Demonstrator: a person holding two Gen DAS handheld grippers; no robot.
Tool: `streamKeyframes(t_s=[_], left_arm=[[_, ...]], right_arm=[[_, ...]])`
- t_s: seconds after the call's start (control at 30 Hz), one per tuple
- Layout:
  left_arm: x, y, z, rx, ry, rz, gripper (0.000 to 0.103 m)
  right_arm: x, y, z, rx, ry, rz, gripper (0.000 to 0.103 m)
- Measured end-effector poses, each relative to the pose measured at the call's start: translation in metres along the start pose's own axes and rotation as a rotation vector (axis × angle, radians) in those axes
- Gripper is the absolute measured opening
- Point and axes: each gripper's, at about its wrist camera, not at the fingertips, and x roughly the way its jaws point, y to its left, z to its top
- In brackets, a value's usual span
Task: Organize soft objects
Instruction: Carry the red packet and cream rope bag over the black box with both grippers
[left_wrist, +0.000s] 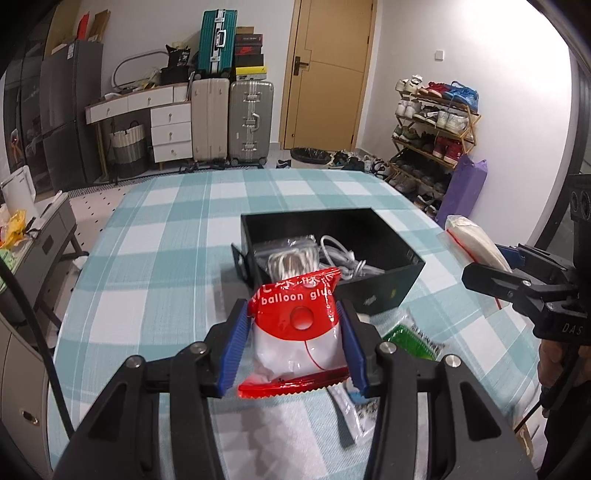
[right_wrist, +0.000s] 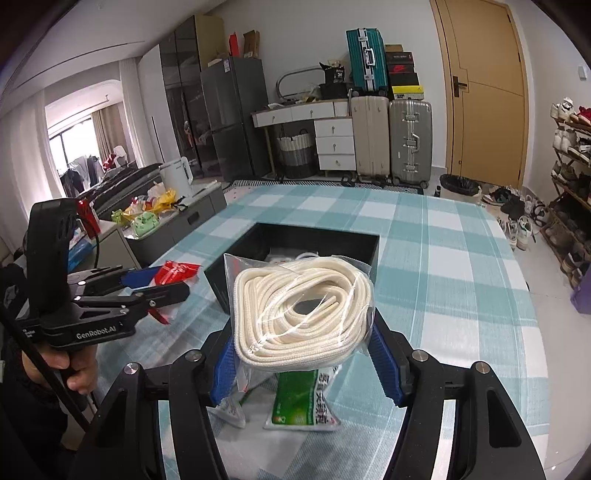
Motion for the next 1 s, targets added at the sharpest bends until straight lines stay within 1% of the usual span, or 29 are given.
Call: streamKeyframes(t_s=[0.43,0.73,1.0], left_arm=[[0.016,-0.011,0.035,0.026,-0.034,-0.023,0.047],[0.031,-0.011,0.046,0.025,-0.032,-0.034,0.047],[0.056,-0.007,0.051,0.020,0.002,-0.033,0.047]], right_arm=[[0.007,-0.008,0.033,0.017,-0.032,-0.002,0.064],[0.034,-0.013,0.041,0.005,0.011,-0.005,0.064],[0.060,-0.014,0.043,-0.021,0.061,0.004,0.064]])
